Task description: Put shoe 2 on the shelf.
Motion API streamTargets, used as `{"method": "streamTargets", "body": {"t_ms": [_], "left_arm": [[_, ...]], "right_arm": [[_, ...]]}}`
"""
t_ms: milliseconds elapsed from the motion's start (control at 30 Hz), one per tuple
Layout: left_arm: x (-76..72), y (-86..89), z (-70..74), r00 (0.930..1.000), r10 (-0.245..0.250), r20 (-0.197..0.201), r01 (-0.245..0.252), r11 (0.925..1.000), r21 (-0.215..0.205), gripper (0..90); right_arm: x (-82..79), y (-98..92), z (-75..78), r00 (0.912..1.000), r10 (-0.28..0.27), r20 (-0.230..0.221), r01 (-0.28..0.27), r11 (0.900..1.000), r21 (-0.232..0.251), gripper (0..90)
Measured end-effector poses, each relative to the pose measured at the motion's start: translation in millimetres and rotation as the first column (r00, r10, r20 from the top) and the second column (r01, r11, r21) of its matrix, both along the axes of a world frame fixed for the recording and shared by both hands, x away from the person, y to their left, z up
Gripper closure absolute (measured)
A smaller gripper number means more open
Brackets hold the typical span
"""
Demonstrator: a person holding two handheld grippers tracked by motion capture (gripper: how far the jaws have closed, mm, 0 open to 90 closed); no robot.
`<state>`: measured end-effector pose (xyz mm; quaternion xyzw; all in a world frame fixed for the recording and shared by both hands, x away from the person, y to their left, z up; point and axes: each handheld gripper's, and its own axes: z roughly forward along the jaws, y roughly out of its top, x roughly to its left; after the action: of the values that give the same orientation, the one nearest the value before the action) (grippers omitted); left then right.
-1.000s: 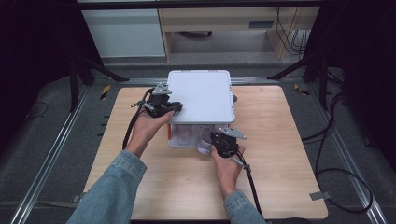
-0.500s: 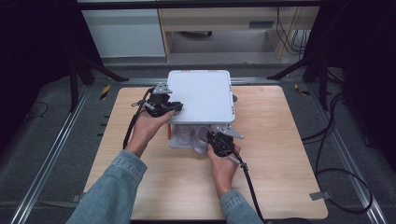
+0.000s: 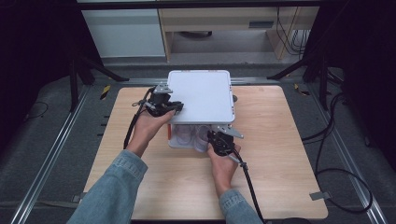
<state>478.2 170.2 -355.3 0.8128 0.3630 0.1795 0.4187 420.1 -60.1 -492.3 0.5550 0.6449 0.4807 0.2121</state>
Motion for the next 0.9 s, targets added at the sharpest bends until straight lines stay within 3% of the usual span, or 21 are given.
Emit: {"method": "streamTargets", "body": {"t_ms": [700, 900], "left_arm": [[0.4, -0.3, -0.1, 1.0000, 0.002, -0.003, -0.002, 1.0000, -0.004, 81.1], [0.2, -0.5, -0.2, 1.0000, 0.003, -0.002, -0.003, 1.0000, -0.003, 81.0]], "right_arm": [[3.5, 2.1, -2.0, 0.9996, -0.027, -0.007, 0.027, 0.999, -0.019, 80.9], [3.2, 5.8, -2.4, 0.9999, -0.012, 0.001, 0.012, 1.000, -0.004, 75.8]]}}
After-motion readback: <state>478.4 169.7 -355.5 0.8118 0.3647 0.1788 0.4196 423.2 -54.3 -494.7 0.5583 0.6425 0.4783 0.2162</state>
